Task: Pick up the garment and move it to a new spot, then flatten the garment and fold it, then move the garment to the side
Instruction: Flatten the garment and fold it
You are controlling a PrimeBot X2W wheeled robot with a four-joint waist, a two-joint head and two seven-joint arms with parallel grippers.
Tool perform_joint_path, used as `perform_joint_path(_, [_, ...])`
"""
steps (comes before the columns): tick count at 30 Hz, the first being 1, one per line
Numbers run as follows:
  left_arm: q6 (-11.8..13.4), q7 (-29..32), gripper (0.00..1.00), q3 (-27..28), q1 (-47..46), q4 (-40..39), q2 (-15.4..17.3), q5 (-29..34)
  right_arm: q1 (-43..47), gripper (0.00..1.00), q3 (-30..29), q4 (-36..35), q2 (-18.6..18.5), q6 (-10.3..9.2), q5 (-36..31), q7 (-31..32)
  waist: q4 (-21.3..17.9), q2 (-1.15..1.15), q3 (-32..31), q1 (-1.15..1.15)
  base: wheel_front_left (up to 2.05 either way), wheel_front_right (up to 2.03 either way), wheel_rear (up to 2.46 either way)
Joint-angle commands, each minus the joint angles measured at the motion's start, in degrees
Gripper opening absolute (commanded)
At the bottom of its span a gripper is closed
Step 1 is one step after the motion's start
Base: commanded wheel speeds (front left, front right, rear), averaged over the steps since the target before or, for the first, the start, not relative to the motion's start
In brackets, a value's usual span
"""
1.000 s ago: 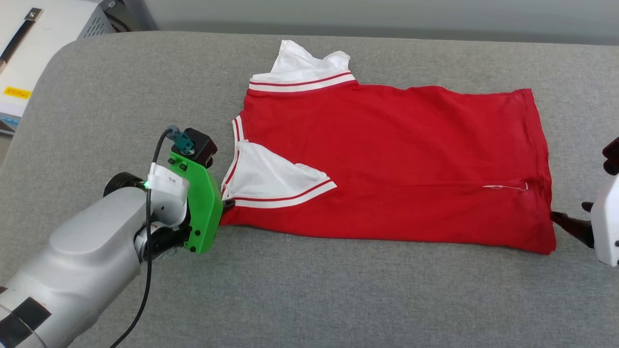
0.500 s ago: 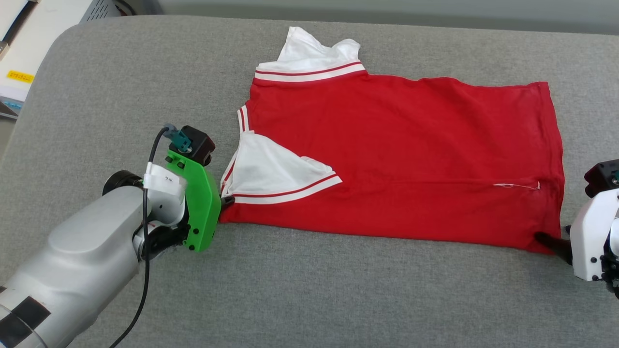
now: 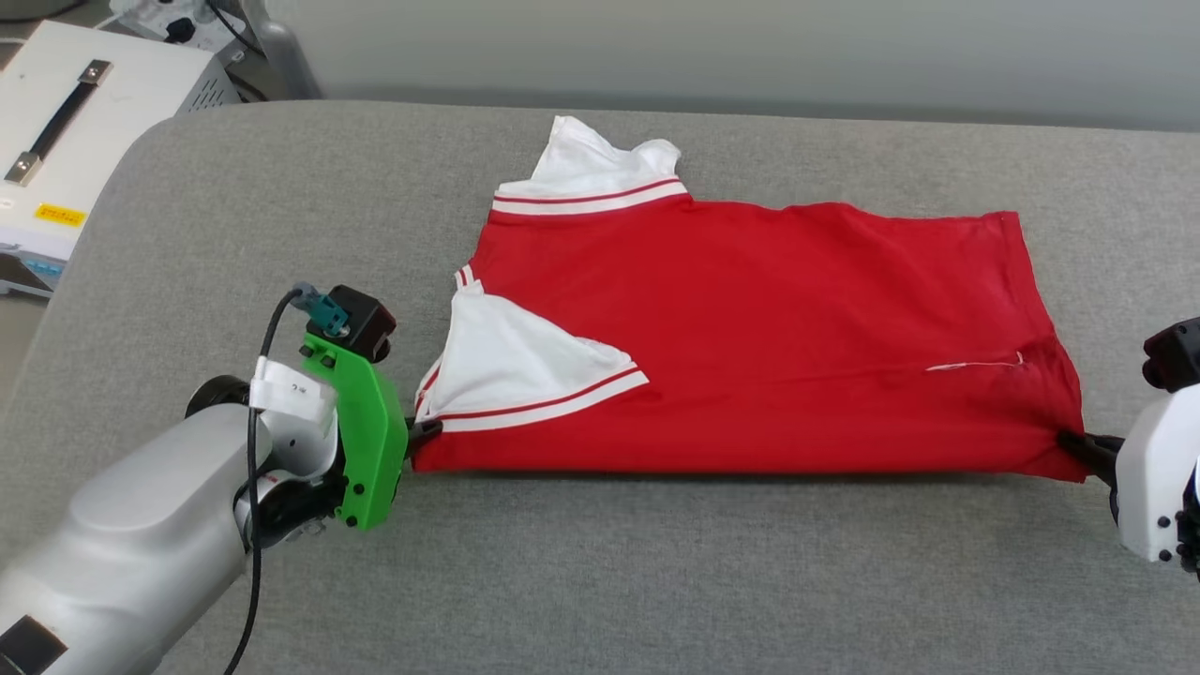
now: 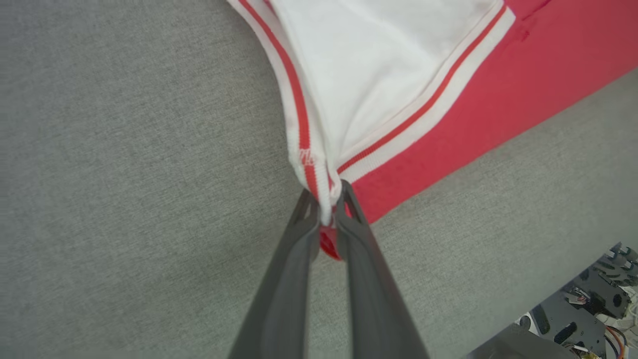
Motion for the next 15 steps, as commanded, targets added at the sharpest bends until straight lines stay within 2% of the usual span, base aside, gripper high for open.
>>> perform_joint_path(1, [0.4,-0.4,0.00,-0.1,1.4,-2.0,1.8,0.3,2.5,0.00,-1.3,-1.9,-1.2,-0.04,0.7,-0.7,-0.2,0.00,-1.8,0.00,0.00,0.00,0.00])
perform_joint_path(7, [2.4,-1.2,0.00,-0.5,4.3,-8.3,4.8,0.5,8.3,0.00,-5.0,-6.5,-1.7,-0.04,0.2,-0.5,-0.2,0.00,-2.8,0.00,0.00,0.00,0.00])
perform_joint_path(15, [6.2,-2.7,0.00,-1.4,10.2,-14.1,8.4,0.1,17.6,0.00,-11.7,-9.9,1.3,-0.04,-1.6,0.9,-0.4,0.00,-2.2,0.00,0.00,0.00,0.00])
